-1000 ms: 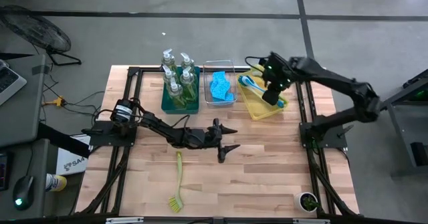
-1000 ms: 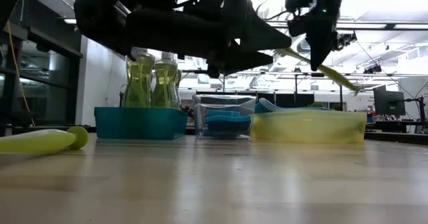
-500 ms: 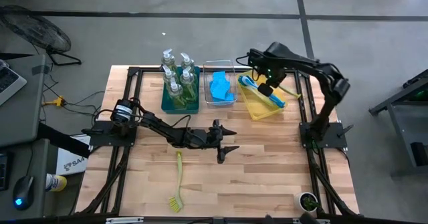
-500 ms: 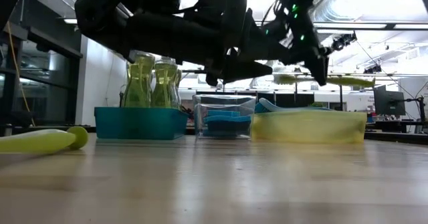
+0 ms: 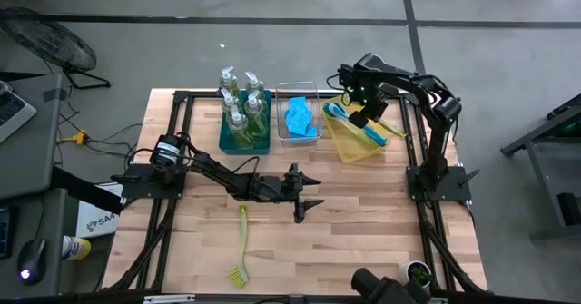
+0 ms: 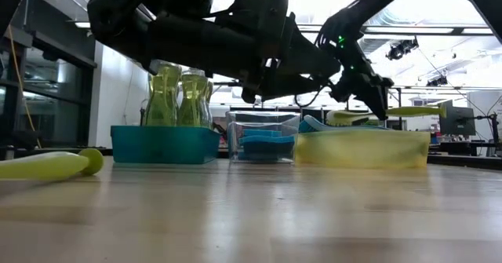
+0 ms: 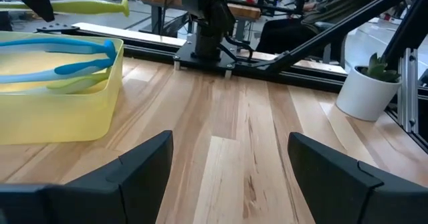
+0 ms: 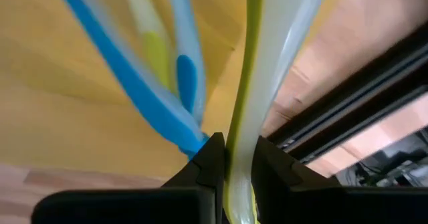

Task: Pick & Place Kitchen Sink Supplies
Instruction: Put the yellow dish brush into the yellow bin

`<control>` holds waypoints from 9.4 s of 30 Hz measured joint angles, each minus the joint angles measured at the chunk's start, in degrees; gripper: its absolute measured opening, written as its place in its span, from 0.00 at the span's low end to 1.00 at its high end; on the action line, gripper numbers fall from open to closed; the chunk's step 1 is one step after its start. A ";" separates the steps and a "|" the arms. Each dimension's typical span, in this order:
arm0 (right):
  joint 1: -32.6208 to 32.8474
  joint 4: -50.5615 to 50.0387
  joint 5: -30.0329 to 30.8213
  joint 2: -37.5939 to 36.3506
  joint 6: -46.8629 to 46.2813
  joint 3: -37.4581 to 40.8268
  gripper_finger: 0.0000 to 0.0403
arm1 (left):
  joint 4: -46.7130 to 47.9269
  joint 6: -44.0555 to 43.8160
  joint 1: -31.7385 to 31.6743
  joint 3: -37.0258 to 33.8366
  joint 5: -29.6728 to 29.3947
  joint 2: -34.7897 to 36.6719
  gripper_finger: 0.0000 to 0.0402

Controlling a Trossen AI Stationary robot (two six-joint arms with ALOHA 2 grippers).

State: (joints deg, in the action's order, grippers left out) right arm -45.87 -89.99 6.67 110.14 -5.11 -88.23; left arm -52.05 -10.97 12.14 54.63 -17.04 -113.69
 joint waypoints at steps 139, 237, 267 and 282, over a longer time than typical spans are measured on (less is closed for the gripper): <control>87.53 89.17 24.91 -65.87 -25.25 65.64 0.19 | 93.76 -109.67 26.38 17.05 20.70 4.68 0.72; 72.61 142.54 -0.97 -38.81 -6.15 59.79 0.62 | 53.22 -21.19 15.19 27.54 -18.34 4.53 0.15; 72.47 138.15 2.39 -38.92 -9.69 59.01 0.14 | 48.41 -19.13 13.68 27.52 -9.45 0.87 0.33; 69.46 124.33 2.16 -44.94 -13.72 59.06 0.14 | 48.63 -8.88 13.75 27.56 -14.35 1.02 0.65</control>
State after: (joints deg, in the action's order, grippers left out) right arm 23.59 34.35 8.83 65.20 -18.83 -29.17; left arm -3.42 -19.85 25.89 82.19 -31.39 -112.67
